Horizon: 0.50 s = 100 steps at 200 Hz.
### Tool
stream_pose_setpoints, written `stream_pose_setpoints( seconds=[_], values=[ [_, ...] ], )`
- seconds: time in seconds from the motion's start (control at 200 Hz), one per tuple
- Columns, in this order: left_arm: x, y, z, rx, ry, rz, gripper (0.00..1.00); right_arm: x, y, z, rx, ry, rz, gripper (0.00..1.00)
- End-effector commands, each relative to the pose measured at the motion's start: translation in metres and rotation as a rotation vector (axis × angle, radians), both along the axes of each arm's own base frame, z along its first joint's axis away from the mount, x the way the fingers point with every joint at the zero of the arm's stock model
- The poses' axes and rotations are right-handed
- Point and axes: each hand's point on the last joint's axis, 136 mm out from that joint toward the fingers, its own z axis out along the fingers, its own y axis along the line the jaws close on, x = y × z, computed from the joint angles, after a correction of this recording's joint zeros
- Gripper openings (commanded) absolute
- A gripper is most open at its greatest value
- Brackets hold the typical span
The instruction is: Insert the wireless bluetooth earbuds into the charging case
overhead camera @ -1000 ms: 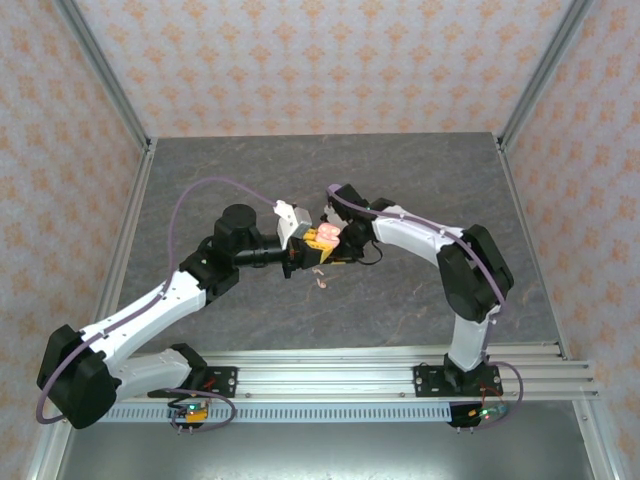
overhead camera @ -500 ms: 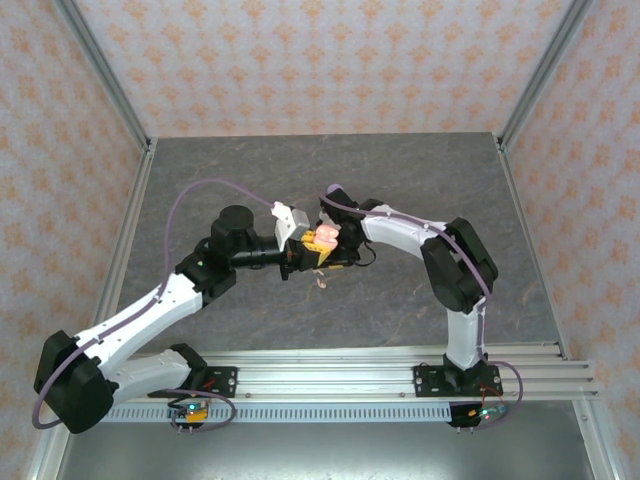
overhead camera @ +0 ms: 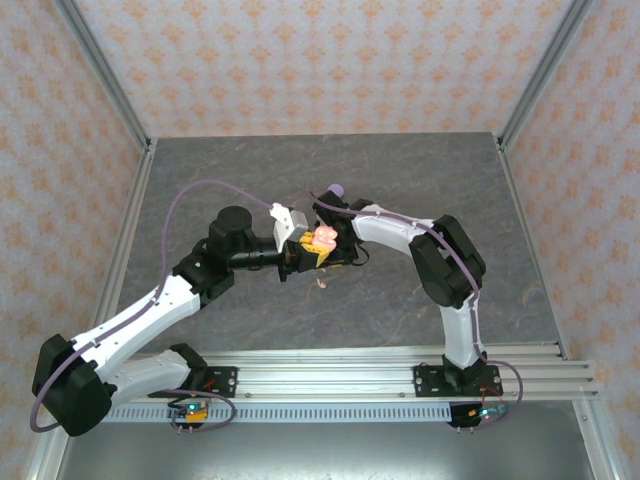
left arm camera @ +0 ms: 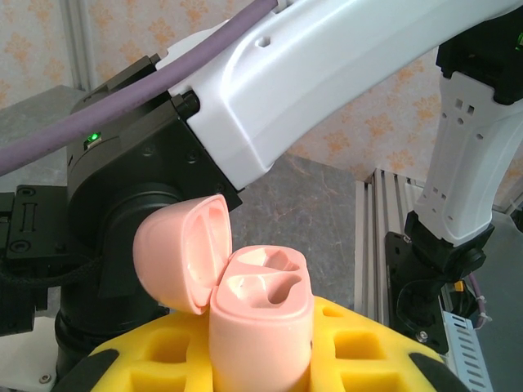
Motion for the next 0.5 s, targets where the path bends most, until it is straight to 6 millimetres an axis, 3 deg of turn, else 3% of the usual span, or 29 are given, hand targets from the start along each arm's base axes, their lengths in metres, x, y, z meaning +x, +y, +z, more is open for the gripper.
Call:
stream_pose_setpoints(
  seconds=[0.0,0.33,0.495],
  values=[
    [-0.007,0.002,0.000,0.003,-0.014,-0.023,0.15,0.006,-0.026,-0.008,-0.155,-0.038,-0.044,0.42],
    [-0.006,0.002,0.000,0.005,-0.014,-0.025,0.15,0.016,-0.050,0.004,-0.228,-0.112,-0.120,0.37],
    [-0.007,0.002,0.001,0.003,-0.016,-0.026,0.15,0.014,-0.038,0.025,-0.107,-0.127,-0.106,0.39]
  ],
)
